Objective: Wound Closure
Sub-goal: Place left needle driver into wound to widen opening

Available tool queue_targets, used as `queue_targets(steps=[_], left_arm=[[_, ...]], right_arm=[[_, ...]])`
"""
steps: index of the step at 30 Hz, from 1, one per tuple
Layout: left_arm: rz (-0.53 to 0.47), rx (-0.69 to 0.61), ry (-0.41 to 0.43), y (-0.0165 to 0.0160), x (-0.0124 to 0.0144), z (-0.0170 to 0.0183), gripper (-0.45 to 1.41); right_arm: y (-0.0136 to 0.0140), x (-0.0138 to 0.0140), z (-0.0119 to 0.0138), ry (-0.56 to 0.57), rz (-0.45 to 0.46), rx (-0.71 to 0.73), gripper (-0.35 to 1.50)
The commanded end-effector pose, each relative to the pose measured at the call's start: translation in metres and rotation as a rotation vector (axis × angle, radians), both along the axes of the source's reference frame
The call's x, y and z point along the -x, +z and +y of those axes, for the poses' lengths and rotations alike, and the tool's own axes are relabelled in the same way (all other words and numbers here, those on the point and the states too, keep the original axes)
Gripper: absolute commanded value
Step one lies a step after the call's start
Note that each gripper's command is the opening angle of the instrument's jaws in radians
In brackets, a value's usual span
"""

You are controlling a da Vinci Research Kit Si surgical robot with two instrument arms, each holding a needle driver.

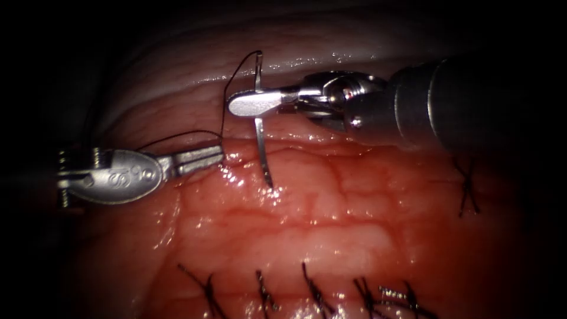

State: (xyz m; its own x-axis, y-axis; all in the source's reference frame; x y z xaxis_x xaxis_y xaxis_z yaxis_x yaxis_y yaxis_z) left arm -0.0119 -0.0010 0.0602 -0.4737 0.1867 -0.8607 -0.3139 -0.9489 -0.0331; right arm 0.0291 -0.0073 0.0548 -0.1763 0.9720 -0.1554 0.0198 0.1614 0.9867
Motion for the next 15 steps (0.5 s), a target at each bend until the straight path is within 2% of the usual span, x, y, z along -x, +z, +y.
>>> queue_targets(steps=[1, 8, 15], left_arm=[[0.008, -0.011, 0.006, 0.0008, 0.0006, -0.0003, -0.45], [0.104, -0.079, 0.085, 0.0026, 0.0006, -0.0027, -0.45], [0.147, -0.129, 0.106, 0.0031, 0.0006, -0.0035, -0.45]], right_arm=[[0.0004, -0.0008, 0.0001, -0.002, 0.002, 0.002, -0.35], [0.0002, -0.0008, -0.0001, -0.001, 0.000, 0.013, -0.35], [0.0002, -0.0010, -0.0001, 0.009, -0.014, 0.088, -0.35]])
